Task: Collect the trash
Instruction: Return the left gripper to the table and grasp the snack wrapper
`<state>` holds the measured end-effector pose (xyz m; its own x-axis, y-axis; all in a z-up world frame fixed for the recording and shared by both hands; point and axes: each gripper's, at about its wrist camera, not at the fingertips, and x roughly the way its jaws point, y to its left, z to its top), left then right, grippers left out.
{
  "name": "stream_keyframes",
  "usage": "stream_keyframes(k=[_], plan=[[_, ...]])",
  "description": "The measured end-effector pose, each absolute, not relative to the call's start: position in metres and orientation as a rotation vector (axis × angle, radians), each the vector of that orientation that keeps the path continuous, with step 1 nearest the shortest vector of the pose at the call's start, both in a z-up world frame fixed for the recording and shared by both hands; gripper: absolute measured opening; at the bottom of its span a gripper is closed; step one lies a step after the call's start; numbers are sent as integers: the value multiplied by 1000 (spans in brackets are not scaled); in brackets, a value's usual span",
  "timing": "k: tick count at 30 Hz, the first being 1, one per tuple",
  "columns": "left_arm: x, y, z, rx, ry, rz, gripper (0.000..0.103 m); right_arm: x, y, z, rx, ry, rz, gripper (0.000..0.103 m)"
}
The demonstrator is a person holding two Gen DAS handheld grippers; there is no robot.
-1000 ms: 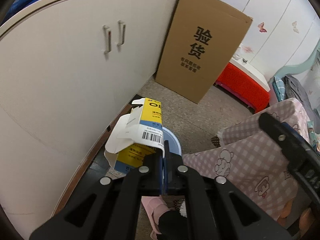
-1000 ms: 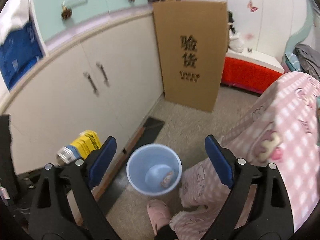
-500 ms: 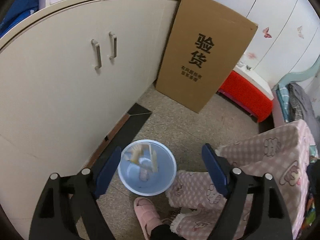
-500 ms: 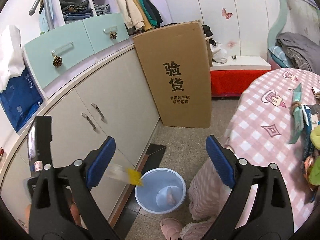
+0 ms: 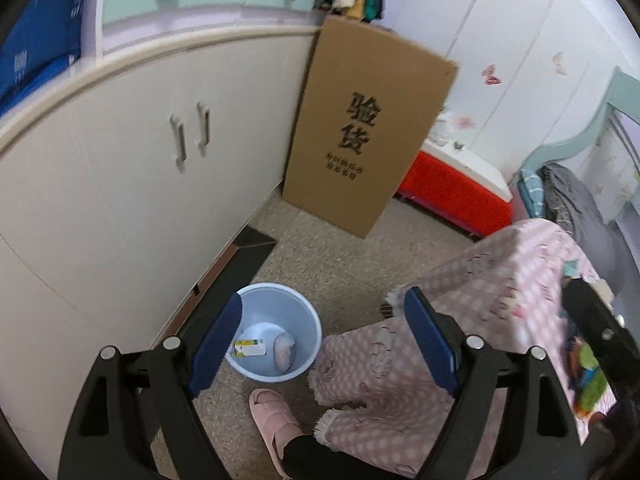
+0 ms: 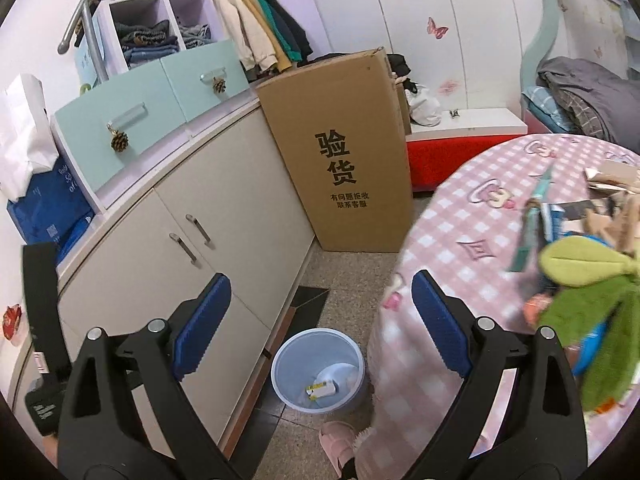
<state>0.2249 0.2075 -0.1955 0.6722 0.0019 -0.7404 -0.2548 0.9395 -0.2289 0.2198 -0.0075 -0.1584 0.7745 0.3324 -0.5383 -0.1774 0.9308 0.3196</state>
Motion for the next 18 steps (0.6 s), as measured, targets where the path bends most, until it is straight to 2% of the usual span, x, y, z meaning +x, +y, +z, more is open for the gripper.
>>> stream_keyframes(k=[11,18], plan=[[175,118,-148,-251,773,4,81,163,-96,-136,316,600,200,90],[153,23,-148,-113,816,-170,81,129,-178,-139,316,588,55,90]])
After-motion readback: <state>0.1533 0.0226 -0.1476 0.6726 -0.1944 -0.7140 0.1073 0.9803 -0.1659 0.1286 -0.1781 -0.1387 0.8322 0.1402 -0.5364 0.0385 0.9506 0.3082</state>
